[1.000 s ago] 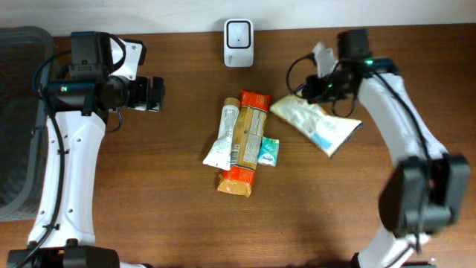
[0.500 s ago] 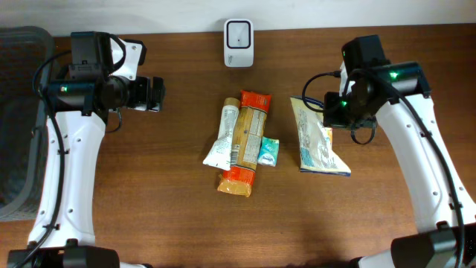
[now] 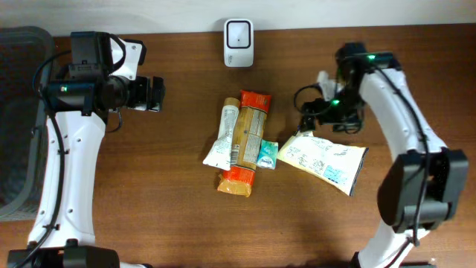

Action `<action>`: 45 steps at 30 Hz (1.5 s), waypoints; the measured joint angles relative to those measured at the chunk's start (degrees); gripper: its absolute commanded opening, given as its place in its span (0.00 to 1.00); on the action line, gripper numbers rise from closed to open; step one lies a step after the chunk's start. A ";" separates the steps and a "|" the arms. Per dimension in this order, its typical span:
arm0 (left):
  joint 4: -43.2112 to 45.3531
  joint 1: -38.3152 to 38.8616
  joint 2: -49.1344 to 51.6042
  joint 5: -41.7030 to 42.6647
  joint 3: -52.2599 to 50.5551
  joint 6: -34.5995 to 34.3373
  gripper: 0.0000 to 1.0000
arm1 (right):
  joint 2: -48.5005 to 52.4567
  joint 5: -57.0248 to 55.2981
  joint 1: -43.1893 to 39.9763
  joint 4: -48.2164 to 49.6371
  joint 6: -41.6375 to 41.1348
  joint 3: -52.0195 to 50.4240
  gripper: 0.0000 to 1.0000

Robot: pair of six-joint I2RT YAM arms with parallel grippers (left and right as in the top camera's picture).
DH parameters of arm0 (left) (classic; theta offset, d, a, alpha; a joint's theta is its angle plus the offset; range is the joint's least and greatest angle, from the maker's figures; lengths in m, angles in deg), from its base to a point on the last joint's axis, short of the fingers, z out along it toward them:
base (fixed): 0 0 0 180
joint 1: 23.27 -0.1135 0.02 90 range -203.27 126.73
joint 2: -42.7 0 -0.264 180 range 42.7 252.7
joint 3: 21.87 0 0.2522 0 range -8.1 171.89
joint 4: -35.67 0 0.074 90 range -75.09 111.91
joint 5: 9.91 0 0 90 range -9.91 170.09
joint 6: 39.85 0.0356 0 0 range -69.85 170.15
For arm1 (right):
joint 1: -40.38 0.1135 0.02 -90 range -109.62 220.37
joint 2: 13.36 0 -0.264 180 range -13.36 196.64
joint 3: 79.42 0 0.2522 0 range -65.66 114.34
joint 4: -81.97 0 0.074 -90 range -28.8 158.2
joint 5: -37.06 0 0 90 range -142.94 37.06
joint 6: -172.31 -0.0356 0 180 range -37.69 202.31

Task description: Scan the item barcode

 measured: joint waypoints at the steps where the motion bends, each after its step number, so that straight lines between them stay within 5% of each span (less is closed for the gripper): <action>1: 0.02 0.00 0.00 0.02 0.00 -0.02 0.99 | -2.34 1.36 -2.43 -0.11 -0.04 0.00 0.99; 7: -0.02 0.00 0.00 0.00 0.00 0.00 0.99 | -22.18 5.79 -17.94 -0.85 -1.07 -6.73 0.99; 12: 0.07 0.00 0.00 0.00 0.00 0.00 0.99 | -18.78 10.80 -24.98 18.62 -0.83 -34.82 0.99; 22: 0.00 0.00 0.00 0.00 0.00 0.00 0.99 | -13.42 24.52 -21.92 40.57 1.97 -47.76 1.00; 24: 0.11 0.00 0.00 0.02 0.00 0.00 0.99 | -11.56 26.91 -19.34 46.31 0.46 -47.41 0.63; 26: 0.07 0.00 0.00 0.00 0.00 0.00 0.99 | -8.98 27.06 -18.36 50.25 -2.23 -47.17 0.40; 28: 0.04 0.00 0.00 0.00 0.00 0.00 0.99 | -6.97 27.74 -18.32 51.52 -3.21 -47.17 0.32; 30: 0.02 0.00 0.00 0.02 0.00 0.00 0.99 | -6.36 27.96 -18.34 51.74 -4.26 -47.17 0.07; 37: 0.02 0.00 0.00 0.02 0.00 0.00 0.99 | -6.25 29.64 -18.40 48.35 -4.48 -46.14 0.04; 41: 0.00 0.00 0.00 0.02 0.00 0.00 0.99 | -8.22 28.22 -18.51 33.90 2.19 -39.04 0.04; 45: 0.02 0.00 0.00 0.02 0.00 0.00 0.99 | -10.67 28.06 -18.51 31.69 10.12 -36.37 0.04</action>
